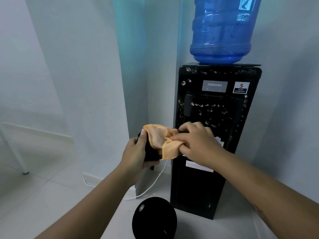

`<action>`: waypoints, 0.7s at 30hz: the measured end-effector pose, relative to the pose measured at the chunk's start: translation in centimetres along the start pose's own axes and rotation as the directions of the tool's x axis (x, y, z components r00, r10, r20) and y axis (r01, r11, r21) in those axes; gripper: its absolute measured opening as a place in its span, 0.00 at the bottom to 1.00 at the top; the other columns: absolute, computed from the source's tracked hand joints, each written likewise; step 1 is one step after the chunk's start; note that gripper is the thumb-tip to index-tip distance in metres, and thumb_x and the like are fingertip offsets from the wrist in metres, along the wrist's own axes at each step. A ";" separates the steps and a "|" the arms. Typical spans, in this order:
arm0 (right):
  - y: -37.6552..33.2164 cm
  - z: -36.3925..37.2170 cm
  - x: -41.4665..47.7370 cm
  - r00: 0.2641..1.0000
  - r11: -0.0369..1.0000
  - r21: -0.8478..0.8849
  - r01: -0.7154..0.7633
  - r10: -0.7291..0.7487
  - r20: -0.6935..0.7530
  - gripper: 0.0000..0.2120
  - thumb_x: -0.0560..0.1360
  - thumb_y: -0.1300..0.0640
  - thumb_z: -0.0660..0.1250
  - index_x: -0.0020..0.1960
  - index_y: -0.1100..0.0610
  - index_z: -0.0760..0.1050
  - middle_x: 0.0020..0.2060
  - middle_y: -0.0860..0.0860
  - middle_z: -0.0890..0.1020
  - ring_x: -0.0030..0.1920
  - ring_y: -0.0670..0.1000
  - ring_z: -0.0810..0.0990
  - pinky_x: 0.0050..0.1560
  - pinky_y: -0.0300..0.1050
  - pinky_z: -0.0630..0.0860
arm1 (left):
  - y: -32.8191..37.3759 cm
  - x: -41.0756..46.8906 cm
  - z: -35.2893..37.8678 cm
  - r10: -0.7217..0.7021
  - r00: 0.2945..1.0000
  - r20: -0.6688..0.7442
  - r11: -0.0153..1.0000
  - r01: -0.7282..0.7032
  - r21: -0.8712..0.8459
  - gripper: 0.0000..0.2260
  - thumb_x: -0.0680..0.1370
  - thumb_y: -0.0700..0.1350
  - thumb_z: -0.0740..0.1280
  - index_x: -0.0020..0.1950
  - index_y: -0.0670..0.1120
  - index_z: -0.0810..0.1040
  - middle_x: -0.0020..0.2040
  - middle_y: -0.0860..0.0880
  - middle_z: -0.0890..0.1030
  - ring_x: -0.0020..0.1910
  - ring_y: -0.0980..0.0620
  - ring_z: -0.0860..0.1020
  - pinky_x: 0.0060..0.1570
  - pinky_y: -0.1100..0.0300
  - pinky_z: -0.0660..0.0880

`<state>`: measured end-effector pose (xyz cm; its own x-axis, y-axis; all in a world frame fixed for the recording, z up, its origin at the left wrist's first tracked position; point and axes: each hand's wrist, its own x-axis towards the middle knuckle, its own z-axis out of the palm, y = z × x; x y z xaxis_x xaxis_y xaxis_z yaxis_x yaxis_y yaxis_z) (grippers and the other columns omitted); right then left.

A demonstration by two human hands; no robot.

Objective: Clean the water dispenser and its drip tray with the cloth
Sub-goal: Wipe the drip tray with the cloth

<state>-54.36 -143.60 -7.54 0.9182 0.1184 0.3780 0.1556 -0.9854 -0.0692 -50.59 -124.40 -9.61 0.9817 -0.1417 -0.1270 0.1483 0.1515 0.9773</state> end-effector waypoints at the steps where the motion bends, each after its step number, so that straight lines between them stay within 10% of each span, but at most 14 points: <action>1: 0.2 0.1 -0.3 0.993 0.989 -0.096 -0.117 0.114 -0.033 0.18 0.77 0.51 0.61 0.64 0.36 0.74 0.62 0.45 0.71 0.62 0.53 0.66 0.60 0.50 0.63 | -0.1 -0.1 -0.1 0.006 1.000 -0.004 1.000 -0.006 0.008 0.23 0.80 0.61 0.60 0.60 0.41 0.72 0.57 0.41 0.80 0.50 0.44 0.83 0.42 0.45 0.83; 4: -0.9 0.7 -0.1 0.927 0.927 0.020 -0.373 0.372 0.040 0.18 0.78 0.48 0.57 0.67 0.43 0.70 0.61 0.53 0.73 0.61 0.59 0.69 0.60 0.53 0.67 | -0.4 -0.5 0.4 0.019 1.000 0.001 1.000 -0.019 0.021 0.22 0.80 0.61 0.60 0.59 0.43 0.72 0.56 0.42 0.80 0.48 0.45 0.84 0.44 0.44 0.83; 9: -4.2 2.6 -0.2 0.893 0.834 0.322 -0.448 0.398 0.211 0.30 0.72 0.27 0.53 0.65 0.44 0.72 0.59 0.53 0.74 0.63 0.59 0.70 0.62 0.53 0.70 | -0.9 -0.6 1.2 0.088 0.996 0.005 0.991 -0.088 0.099 0.21 0.80 0.60 0.62 0.57 0.42 0.73 0.51 0.42 0.82 0.42 0.47 0.86 0.42 0.43 0.83; 17: 1.5 3.7 -1.8 0.902 0.884 0.177 -0.432 0.425 0.082 0.08 0.77 0.50 0.64 0.51 0.51 0.80 0.47 0.52 0.81 0.51 0.56 0.79 0.46 0.48 0.75 | -2.2 -0.8 1.0 0.035 0.999 0.007 0.996 -0.035 0.087 0.19 0.81 0.58 0.61 0.58 0.43 0.74 0.51 0.44 0.80 0.45 0.48 0.81 0.44 0.38 0.81; 21: -1.5 5.2 -2.0 0.976 0.916 0.345 -0.205 0.165 0.143 0.10 0.78 0.51 0.65 0.57 0.48 0.80 0.49 0.51 0.77 0.55 0.51 0.72 0.56 0.47 0.71 | -3.6 -0.7 2.3 0.023 0.999 0.042 0.993 -0.028 0.115 0.22 0.80 0.60 0.62 0.58 0.41 0.73 0.50 0.42 0.82 0.39 0.47 0.85 0.42 0.39 0.82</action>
<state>-54.57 -141.68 -13.02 0.9738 -0.0296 0.2256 0.0796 -0.8845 -0.4596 -52.08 -127.10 -12.62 0.9790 -0.1793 -0.0971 0.1062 0.0420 0.9935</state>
